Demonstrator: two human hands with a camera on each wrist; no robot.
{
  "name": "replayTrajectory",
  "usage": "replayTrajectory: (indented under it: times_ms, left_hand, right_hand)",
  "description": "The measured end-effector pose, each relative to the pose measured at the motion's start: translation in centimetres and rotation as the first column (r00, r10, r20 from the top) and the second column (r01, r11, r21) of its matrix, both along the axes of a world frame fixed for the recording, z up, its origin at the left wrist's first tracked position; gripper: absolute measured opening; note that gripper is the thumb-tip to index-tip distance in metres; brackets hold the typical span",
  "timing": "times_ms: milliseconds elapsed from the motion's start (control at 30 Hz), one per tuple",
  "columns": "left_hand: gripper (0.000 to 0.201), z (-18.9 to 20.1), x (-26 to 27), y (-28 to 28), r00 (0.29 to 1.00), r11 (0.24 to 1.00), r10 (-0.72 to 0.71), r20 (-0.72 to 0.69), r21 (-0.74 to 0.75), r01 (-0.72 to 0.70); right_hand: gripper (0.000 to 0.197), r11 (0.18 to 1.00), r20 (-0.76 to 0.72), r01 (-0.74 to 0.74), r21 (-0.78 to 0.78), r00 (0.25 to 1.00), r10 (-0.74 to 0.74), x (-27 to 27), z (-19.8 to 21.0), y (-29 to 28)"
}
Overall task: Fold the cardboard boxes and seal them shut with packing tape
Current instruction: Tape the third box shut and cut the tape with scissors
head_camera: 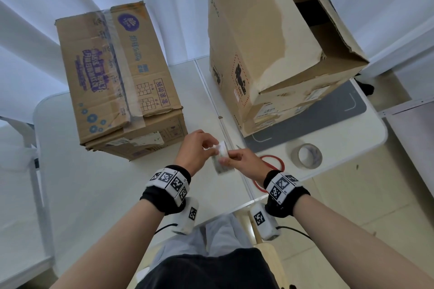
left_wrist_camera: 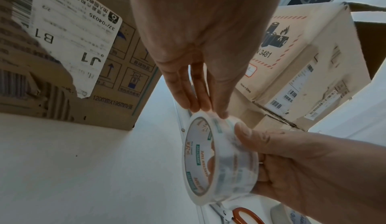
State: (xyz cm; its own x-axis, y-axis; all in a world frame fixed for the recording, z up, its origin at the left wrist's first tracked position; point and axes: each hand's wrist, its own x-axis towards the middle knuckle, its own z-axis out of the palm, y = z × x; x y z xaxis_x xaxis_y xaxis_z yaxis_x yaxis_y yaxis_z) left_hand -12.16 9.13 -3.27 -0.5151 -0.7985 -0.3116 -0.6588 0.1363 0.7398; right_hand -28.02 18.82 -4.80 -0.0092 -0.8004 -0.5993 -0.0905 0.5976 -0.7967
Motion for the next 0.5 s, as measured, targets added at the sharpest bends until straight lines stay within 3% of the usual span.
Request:
replayTrajectory:
  times_ms: [133, 300, 500]
  left_hand:
    - [0.011, -0.1, 0.2, -0.3, 0.998, 0.998, 0.063, -0.017, 0.021, -0.063]
    - [0.016, -0.2, 0.1, -0.3, 0.998, 0.994, 0.06, 0.011, 0.09, -0.061]
    - [0.03, 1.1, -0.9, -0.5, 0.985, 0.987, -0.159, 0.075, 0.05, 0.155]
  right_hand:
    - [0.026, 1.0, 0.01, 0.002, -0.007, 1.0, -0.002, 0.3, 0.0, 0.0]
    - [0.04, 1.0, 0.158, -0.014, -0.012, 0.987, 0.015, 0.5, 0.6, 0.3]
    - [0.034, 0.999, 0.133, 0.02, -0.044, 0.991, -0.014, 1.0, 0.8, 0.2]
